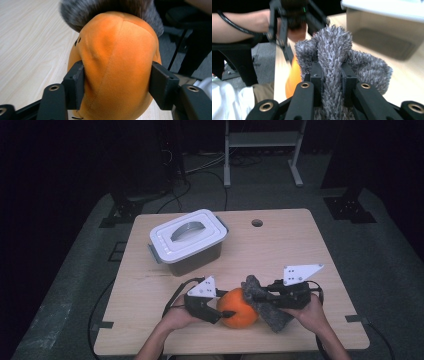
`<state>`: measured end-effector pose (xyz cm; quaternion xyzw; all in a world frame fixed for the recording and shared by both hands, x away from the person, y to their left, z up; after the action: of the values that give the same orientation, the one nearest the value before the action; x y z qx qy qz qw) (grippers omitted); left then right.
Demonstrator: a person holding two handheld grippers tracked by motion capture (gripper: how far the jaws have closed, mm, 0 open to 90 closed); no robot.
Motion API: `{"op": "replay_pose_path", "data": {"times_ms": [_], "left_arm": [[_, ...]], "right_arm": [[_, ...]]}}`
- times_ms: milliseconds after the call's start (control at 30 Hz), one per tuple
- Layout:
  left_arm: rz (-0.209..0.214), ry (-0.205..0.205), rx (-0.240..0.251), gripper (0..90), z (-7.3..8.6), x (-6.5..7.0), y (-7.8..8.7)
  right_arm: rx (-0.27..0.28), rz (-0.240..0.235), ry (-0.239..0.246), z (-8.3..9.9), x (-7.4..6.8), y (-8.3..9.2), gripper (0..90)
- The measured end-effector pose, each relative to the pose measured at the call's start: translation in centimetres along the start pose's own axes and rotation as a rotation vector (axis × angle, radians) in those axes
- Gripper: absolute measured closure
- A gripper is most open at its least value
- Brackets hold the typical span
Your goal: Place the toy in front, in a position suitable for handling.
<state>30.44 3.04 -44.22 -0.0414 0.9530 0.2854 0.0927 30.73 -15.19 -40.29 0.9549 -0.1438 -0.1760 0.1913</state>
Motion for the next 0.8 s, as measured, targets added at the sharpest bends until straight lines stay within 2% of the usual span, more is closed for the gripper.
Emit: {"op": "replay_pose_path", "data": {"times_ms": [67, 100, 167, 267, 300, 367, 467, 500, 567, 600, 633, 667, 700, 767, 800], "left_arm": [[-0.006, -0.012, -0.004, 37.8, -0.3, 0.2, -0.2], [-0.010, -0.026, -0.016, 37.8, -0.5, 0.3, -0.2], [-0.023, -0.048, -0.034, 38.1, -0.5, 0.4, -0.1], [-0.039, -0.035, -0.018, 41.1, -0.5, 0.2, 0.4], [-0.046, -0.043, -0.019, 41.7, -0.6, 0.0, 0.7], [-0.056, -0.045, -0.015, 41.8, -0.7, -0.1, 1.0], [-0.067, -0.041, -0.018, 42.5, -0.6, -0.3, 1.2], [-0.069, -0.050, -0.031, 42.5, -0.6, -0.2, 1.2], [-0.072, -0.061, -0.042, 42.7, -0.8, -0.1, 1.1], [-0.073, -0.062, -0.043, 42.6, -0.9, 0.0, 0.9], [-0.073, -0.072, -0.047, 42.6, -1.0, 0.2, 0.7], [-0.074, -0.083, -0.050, 42.7, -1.1, 0.3, 0.6], [-0.079, -0.086, -0.053, 42.8, -1.2, 0.4, 0.6], [-0.084, -0.083, -0.056, 43.0, -1.1, 0.3, 0.7], [-0.096, -0.068, -0.049, 43.6, -0.9, 0.0, 1.1]], "right_arm": [[0.000, -0.003, 0.018, -0.3, -0.5, -0.2, 75.9], [-0.023, 0.004, 0.054, -0.7, -1.4, -0.9, 75.9], [-0.034, 0.008, 0.066, -0.7, -1.6, -1.2, 75.9], [-0.031, 0.008, 0.051, -0.5, -1.3, -1.1, 75.9], [-0.031, 0.009, 0.032, -0.1, -0.7, -0.9, 75.9], [-0.032, 0.009, 0.021, 0.1, -0.4, -0.8, 75.9], [-0.047, 0.025, -0.002, 0.4, 0.4, -0.5, 75.9], [-0.047, 0.025, -0.002, 0.4, 0.4, -0.5, 75.9], [-0.037, 0.029, 0.015, 0.0, -0.1, -0.6, 75.9], [-0.023, 0.013, 0.038, -0.7, -0.9, -0.8, 75.9], [-0.023, 0.013, 0.038, -0.7, -0.9, -0.8, 75.9], [-0.029, 0.010, 0.064, -1.2, -1.8, -1.3, 75.9], [-0.038, 0.016, 0.076, -1.3, -2.0, -1.6, 75.9], [-0.041, 0.017, 0.078, -1.2, -2.0, -1.8, 75.9], [-0.032, 0.006, 0.062, -1.0, -1.7, -1.8, 76.0]]}}
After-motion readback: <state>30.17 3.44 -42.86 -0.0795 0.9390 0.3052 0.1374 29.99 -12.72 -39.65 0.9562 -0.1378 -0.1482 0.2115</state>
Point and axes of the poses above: each handheld gripper's, and its own axes: y roughly backward along the jaws, z roughly out of its underside, x roughly to its right, the point moved 6 cm from there along -y, roughly forward along the jaws, and after that the axes turned 13 degrees about -y, right-handed, at the moved point
